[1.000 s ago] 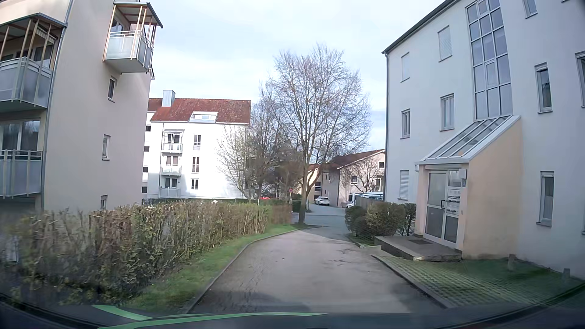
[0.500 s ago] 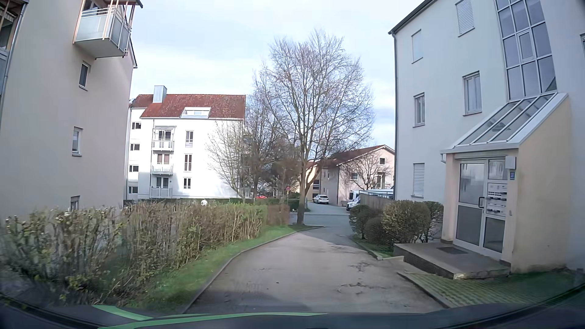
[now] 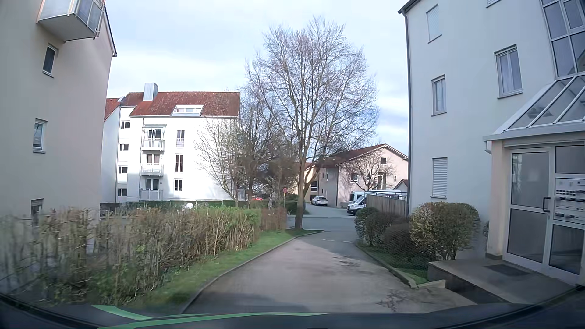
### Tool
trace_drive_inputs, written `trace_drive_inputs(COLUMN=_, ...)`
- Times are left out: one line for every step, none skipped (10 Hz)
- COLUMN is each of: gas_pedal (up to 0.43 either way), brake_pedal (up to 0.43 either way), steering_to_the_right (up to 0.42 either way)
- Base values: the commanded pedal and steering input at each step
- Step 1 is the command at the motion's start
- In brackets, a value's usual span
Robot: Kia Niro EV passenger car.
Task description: Follow the waypoints while adhering to traffic rules and regulations
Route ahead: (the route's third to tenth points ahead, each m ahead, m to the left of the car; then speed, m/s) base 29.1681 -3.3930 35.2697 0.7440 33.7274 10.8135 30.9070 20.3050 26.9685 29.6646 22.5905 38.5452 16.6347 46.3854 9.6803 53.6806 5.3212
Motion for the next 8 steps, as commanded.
trace_drive_inputs(gas_pedal=0.000, brake_pedal=0.000, steering_to_the_right=0.016)
trace_drive_inputs(gas_pedal=0.000, brake_pedal=0.000, steering_to_the_right=0.018)
trace_drive_inputs(gas_pedal=0.000, brake_pedal=0.000, steering_to_the_right=0.020)
trace_drive_inputs(gas_pedal=0.000, brake_pedal=0.006, steering_to_the_right=0.024)
trace_drive_inputs(gas_pedal=0.000, brake_pedal=0.030, steering_to_the_right=0.030)
trace_drive_inputs(gas_pedal=0.000, brake_pedal=0.043, steering_to_the_right=0.038)
trace_drive_inputs(gas_pedal=0.000, brake_pedal=0.067, steering_to_the_right=0.048)
trace_drive_inputs(gas_pedal=0.000, brake_pedal=0.079, steering_to_the_right=0.050)
